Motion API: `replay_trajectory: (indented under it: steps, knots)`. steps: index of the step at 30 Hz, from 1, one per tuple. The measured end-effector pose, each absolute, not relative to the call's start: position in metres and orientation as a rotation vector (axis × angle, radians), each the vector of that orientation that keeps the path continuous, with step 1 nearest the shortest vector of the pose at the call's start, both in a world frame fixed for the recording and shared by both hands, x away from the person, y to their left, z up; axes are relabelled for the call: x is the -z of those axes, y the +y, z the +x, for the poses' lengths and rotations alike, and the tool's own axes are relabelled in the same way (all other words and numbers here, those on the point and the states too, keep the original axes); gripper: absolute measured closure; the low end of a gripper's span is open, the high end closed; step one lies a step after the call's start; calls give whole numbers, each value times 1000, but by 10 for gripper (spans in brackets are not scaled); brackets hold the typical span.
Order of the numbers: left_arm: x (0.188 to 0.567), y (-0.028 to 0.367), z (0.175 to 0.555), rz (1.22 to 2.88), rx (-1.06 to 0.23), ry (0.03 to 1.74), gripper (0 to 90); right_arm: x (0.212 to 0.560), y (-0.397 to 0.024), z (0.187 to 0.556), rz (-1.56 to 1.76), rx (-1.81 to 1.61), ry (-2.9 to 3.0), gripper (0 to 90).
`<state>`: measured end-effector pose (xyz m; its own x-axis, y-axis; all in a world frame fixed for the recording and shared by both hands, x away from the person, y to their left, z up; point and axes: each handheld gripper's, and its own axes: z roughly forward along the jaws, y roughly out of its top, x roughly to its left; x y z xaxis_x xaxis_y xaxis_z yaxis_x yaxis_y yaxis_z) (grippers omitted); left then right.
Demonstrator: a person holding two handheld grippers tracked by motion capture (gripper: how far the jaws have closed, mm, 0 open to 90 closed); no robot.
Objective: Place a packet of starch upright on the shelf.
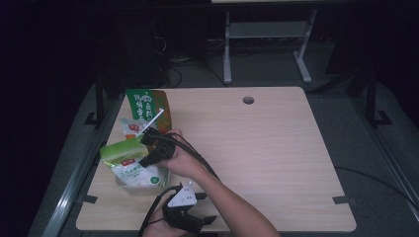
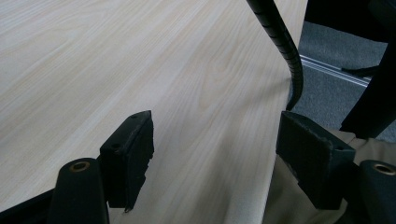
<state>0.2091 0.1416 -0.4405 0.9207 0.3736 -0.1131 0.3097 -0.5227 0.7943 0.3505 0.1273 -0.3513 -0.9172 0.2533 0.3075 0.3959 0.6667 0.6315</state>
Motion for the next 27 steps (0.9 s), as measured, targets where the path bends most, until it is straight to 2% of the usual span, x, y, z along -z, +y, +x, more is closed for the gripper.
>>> replay_trajectory:
  steps: [11,27]
  knots:
    - [441,142,211,2154,-92,488,273,363,111,354,-556,1078,-2653,854]
    - [440,146,216,2142,-104,506,269,346,83,357,-591,1177,-2595,672]
